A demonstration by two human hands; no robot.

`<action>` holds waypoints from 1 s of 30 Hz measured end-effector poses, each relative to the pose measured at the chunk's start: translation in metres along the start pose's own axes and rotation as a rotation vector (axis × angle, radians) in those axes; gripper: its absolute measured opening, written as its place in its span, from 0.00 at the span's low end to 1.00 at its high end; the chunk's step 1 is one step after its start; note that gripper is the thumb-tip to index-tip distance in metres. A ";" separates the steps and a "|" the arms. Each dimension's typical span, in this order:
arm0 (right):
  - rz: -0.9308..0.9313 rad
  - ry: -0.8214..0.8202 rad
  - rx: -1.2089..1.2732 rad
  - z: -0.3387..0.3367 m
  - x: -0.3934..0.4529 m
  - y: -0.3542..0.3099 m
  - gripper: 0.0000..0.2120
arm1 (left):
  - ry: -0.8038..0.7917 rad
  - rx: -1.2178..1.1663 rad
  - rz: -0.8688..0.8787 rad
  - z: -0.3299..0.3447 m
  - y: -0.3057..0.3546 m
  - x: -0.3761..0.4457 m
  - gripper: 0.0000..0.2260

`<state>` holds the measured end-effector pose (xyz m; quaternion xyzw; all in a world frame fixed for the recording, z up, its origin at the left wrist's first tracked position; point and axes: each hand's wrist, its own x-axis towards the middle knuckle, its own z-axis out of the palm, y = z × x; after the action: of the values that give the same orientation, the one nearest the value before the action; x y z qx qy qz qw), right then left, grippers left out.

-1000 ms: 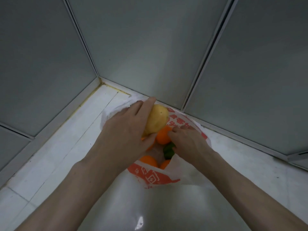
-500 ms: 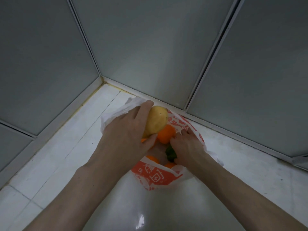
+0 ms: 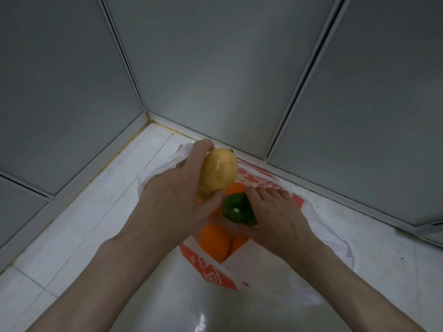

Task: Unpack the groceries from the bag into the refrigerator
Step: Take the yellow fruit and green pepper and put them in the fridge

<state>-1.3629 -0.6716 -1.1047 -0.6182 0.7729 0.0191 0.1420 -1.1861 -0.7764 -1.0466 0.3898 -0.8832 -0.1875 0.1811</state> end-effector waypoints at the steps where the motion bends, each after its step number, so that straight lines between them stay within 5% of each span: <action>1: 0.004 0.032 0.073 -0.005 -0.006 -0.001 0.36 | -0.014 -0.026 -0.015 -0.002 0.000 0.000 0.30; 5: -0.004 0.177 0.264 -0.015 -0.017 -0.001 0.35 | -0.006 -0.115 -0.064 -0.015 0.001 -0.003 0.31; 12: 0.045 0.152 0.414 -0.081 -0.051 -0.017 0.35 | -0.118 -0.427 -0.274 -0.071 0.039 -0.025 0.32; 20: 0.191 0.122 0.451 -0.249 -0.122 -0.037 0.36 | -0.117 -0.621 -0.434 -0.203 0.120 -0.046 0.34; 30: 0.115 0.274 0.356 -0.498 -0.219 -0.109 0.34 | -0.006 -0.644 -0.427 -0.442 0.222 -0.053 0.31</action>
<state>-1.3134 -0.5914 -0.5583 -0.5353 0.8100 -0.1937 0.1412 -1.0842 -0.6811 -0.5692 0.4874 -0.6788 -0.4898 0.2485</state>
